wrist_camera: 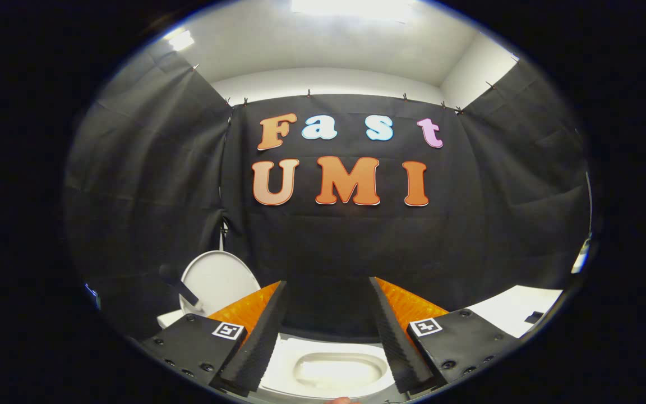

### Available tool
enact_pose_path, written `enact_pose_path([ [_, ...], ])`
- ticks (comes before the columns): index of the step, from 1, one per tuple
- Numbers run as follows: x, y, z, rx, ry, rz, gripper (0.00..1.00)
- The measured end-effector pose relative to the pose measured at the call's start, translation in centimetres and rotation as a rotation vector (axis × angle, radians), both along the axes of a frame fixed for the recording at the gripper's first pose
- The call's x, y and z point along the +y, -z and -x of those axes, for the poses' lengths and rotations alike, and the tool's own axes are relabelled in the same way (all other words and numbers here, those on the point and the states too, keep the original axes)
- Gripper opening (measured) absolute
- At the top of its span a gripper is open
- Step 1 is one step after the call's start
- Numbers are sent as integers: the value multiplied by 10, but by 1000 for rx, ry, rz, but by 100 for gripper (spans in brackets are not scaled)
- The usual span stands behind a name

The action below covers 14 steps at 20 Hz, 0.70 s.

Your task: Open the toilet lid.

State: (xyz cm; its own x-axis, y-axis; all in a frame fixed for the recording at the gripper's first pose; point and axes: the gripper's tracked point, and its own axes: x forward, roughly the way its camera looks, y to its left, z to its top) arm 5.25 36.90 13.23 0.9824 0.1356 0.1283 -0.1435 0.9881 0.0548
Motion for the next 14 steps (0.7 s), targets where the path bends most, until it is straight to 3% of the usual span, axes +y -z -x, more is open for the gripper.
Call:
enact_pose_path([
  [4, -21, -6, 0, -17, 22, -113, 93],
  [7, -33, -4, 2, -16, 59, -83, 92],
  [14, -33, -3, 8, -5, 53, -86, 96],
])
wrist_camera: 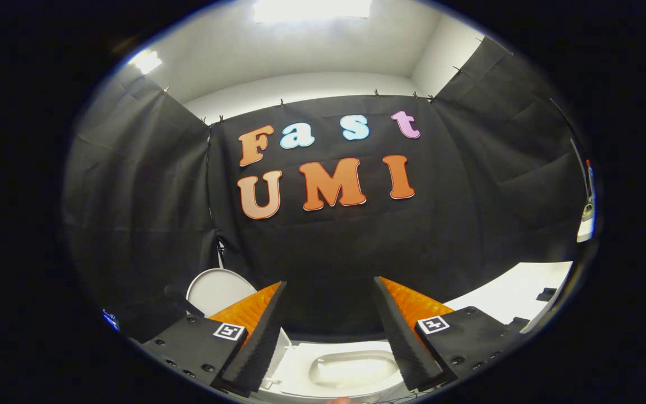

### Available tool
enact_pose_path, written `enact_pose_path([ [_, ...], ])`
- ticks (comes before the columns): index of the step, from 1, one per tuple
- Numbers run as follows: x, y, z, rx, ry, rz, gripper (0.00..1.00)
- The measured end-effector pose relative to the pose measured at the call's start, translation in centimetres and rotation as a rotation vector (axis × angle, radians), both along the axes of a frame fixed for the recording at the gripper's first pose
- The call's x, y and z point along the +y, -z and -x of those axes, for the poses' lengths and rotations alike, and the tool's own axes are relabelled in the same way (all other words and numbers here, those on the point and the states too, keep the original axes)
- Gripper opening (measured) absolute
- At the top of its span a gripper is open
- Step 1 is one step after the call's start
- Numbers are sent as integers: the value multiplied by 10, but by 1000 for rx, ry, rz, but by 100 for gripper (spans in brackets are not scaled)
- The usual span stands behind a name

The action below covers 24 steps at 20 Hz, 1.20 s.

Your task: Open the toilet lid.

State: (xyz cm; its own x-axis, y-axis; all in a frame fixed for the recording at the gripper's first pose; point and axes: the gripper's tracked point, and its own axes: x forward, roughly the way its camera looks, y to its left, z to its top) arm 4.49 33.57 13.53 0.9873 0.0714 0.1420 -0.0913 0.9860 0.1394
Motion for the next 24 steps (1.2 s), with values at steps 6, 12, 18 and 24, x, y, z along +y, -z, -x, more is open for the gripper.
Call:
enact_pose_path([
  [6, 1, 7, -2, 22, -8, -28, 96],
  [12, -1, 15, -5, 47, 4, -39, 96],
  [18, 9, 24, -6, 64, -3, -15, 96],
  [24, 13, 22, -4, 58, -13, -25, 96],
])
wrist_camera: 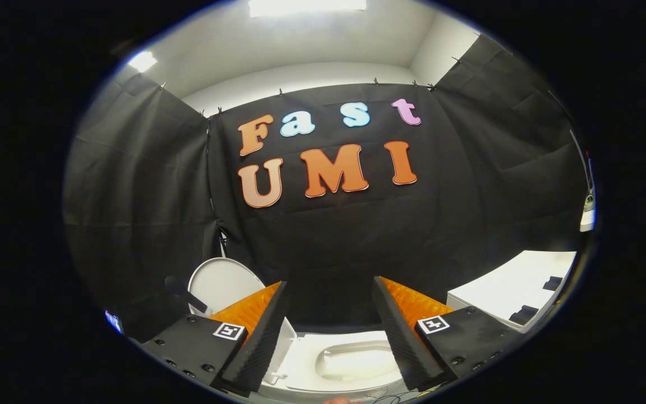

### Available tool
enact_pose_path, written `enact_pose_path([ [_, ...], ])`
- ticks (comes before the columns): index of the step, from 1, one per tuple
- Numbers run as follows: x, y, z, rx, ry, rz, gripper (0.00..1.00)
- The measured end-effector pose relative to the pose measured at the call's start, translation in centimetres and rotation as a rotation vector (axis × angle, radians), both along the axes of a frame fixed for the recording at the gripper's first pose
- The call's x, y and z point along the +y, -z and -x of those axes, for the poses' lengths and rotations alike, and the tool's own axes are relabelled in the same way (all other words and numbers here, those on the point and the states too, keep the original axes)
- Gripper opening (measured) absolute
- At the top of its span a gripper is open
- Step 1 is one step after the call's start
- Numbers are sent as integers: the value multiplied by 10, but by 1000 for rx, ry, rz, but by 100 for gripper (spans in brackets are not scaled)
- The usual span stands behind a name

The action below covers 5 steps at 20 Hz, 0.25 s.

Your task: Open the toilet lid.

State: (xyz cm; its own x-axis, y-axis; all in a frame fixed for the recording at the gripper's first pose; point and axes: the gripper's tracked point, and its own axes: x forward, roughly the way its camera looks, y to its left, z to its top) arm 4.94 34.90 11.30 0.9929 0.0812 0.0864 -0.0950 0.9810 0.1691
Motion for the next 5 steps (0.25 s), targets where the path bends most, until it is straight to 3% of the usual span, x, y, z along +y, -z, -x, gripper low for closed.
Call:
enact_pose_path([
  [5, 2, 6, -6, 6, -17, 25, 96],
])
